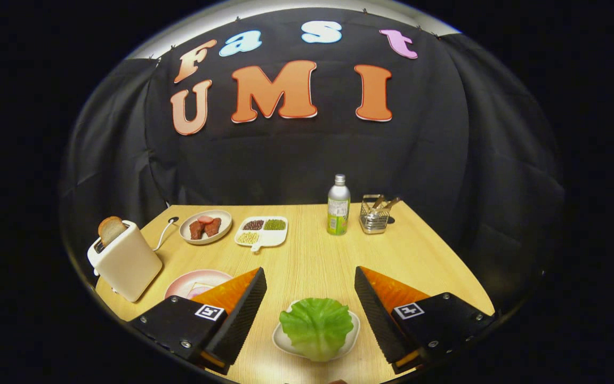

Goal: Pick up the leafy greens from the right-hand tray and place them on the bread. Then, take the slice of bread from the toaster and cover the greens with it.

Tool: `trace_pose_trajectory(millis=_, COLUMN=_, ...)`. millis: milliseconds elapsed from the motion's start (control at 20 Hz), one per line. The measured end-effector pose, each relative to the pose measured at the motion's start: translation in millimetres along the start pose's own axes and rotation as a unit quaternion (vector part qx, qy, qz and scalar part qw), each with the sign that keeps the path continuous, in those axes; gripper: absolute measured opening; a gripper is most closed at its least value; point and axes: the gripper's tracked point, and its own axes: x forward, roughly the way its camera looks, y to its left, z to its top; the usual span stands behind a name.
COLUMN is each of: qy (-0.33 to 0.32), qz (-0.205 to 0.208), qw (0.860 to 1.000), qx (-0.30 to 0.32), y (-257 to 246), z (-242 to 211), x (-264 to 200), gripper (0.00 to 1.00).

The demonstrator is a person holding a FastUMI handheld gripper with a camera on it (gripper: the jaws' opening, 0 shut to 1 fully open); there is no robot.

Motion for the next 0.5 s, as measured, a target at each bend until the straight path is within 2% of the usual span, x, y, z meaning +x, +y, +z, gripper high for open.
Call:
trace_pose_trajectory(millis=300, qy=0.083, qz=0.003, qw=0.997, qx=-0.007, y=-3.3, z=-45.8, x=12.9, gripper=1.00)
trace_pose_trajectory(millis=500, qy=0.145, qz=0.007, qw=0.989, qx=-0.007, y=-5.2, z=-80.2, x=23.2, gripper=0.99)
